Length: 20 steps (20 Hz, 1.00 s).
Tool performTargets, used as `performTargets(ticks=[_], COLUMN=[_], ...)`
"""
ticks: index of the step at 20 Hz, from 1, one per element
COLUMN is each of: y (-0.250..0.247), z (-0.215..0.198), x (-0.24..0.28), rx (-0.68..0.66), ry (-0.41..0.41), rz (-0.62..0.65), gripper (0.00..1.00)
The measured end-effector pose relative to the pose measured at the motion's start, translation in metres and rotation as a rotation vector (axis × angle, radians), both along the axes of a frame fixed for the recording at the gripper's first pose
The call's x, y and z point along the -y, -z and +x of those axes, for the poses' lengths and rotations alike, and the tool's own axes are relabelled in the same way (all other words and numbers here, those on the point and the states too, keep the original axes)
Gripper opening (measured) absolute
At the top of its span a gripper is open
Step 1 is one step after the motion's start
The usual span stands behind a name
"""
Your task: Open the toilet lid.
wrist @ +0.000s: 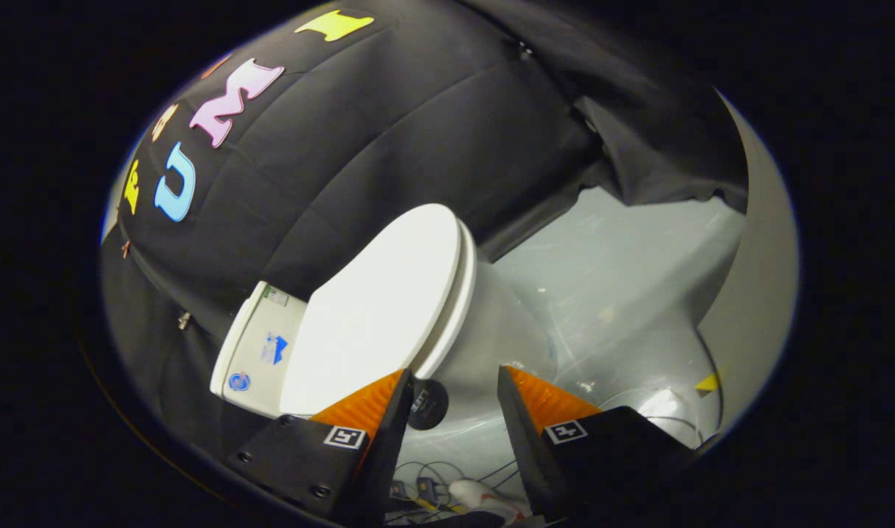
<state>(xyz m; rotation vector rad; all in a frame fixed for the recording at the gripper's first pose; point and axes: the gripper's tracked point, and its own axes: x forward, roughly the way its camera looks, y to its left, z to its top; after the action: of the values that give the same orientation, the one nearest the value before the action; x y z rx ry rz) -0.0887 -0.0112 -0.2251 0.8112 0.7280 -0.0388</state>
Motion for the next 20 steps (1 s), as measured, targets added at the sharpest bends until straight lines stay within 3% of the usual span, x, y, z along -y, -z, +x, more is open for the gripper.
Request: performTargets(ticks=[2, 4, 5, 7, 9, 11, 13, 14, 15, 20], y=[0.001, 0.005, 0.006, 0.005, 0.019, 0.011, 0.012, 0.009, 0.009, 0.005], z=[0.002, 0.003, 0.003, 0.007, 0.008, 0.004, 0.005, 0.009, 0.007, 0.006], x=[-0.008, -0.014, -0.014, -0.014, -0.015, -0.008, -0.011, -0.007, -0.01, -0.011], rx=[-0.014, -0.024, -0.022, -0.012, -0.054, -0.06, -0.051, -0.04, -0.058, -0.054], ry=[0.01, 0.012, 0.017, 0.016, 0.032, 0.062, 0.052, 0.1, 0.087, 0.07], rz=[0.078, 0.127, 0.134, 0.169, 0.199, 0.262, 0.264, 0.302, 0.321, 0.27], gripper=[0.73, 0.49, 0.48, 0.34, 0.34, 0.2, 0.2, 0.19, 0.06, 0.06])
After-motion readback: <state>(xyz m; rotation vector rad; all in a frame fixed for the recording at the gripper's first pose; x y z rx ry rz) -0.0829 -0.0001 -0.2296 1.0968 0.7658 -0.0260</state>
